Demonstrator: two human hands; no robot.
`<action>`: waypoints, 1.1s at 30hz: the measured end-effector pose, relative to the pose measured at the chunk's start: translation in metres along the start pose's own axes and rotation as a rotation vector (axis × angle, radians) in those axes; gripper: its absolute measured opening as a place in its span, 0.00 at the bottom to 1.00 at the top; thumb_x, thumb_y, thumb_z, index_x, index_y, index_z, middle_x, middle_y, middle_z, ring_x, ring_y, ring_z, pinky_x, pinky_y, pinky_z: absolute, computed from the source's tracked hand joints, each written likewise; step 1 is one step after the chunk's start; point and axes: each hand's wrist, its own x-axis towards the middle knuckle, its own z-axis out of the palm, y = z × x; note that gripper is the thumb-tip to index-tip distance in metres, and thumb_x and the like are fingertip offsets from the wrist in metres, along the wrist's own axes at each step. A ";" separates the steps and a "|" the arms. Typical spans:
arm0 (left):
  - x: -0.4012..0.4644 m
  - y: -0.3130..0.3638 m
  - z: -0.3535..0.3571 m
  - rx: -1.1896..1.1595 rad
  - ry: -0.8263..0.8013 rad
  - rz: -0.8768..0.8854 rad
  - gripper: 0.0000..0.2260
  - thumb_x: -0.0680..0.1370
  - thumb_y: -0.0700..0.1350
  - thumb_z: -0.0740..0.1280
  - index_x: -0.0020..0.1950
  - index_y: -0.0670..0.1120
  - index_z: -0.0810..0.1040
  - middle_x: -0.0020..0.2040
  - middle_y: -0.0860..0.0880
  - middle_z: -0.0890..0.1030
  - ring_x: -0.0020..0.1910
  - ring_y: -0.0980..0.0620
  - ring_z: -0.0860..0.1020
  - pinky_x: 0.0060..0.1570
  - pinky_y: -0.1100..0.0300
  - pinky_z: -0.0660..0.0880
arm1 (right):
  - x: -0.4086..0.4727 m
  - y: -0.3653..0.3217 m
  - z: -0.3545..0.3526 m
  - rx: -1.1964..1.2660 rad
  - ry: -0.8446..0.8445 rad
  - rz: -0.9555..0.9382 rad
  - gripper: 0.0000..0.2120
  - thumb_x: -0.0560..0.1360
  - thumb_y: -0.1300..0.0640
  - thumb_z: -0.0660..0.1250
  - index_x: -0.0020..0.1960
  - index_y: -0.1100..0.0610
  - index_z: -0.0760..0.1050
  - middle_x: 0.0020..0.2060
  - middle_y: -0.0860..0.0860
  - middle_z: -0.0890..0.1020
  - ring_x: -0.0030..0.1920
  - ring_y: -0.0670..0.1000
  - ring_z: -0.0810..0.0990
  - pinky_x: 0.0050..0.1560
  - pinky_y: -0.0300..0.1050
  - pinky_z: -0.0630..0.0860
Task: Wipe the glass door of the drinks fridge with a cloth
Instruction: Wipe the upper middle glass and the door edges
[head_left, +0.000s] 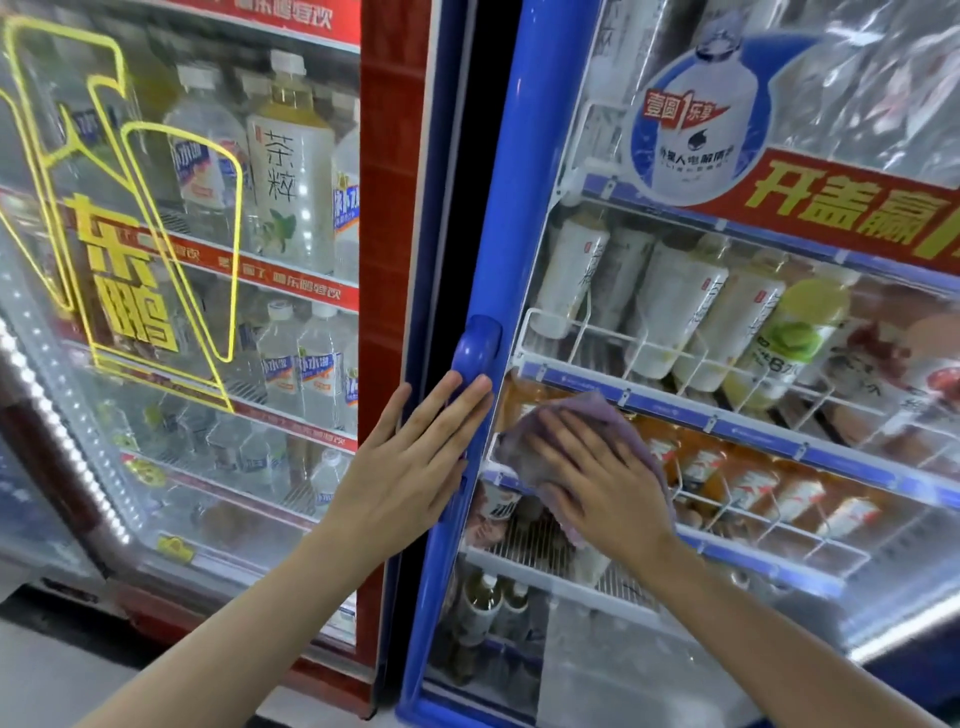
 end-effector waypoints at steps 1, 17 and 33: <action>0.000 -0.001 0.000 0.000 -0.002 0.001 0.31 0.85 0.48 0.57 0.86 0.45 0.49 0.87 0.49 0.48 0.86 0.47 0.48 0.83 0.45 0.42 | 0.010 0.008 -0.007 -0.004 0.014 0.039 0.35 0.83 0.42 0.62 0.85 0.50 0.55 0.86 0.49 0.48 0.85 0.49 0.46 0.84 0.52 0.42; -0.005 -0.001 0.002 -0.023 0.020 -0.010 0.30 0.87 0.48 0.59 0.86 0.45 0.51 0.87 0.49 0.49 0.85 0.47 0.50 0.83 0.44 0.44 | 0.092 -0.024 -0.010 0.026 0.269 0.354 0.37 0.83 0.40 0.59 0.86 0.49 0.49 0.86 0.51 0.44 0.85 0.54 0.42 0.83 0.55 0.36; -0.022 0.067 0.012 -0.155 0.017 -0.135 0.23 0.84 0.33 0.53 0.79 0.36 0.69 0.82 0.39 0.65 0.83 0.41 0.59 0.82 0.44 0.55 | 0.004 -0.042 0.005 0.353 0.085 0.127 0.30 0.84 0.61 0.55 0.84 0.64 0.53 0.85 0.59 0.53 0.85 0.56 0.51 0.85 0.53 0.52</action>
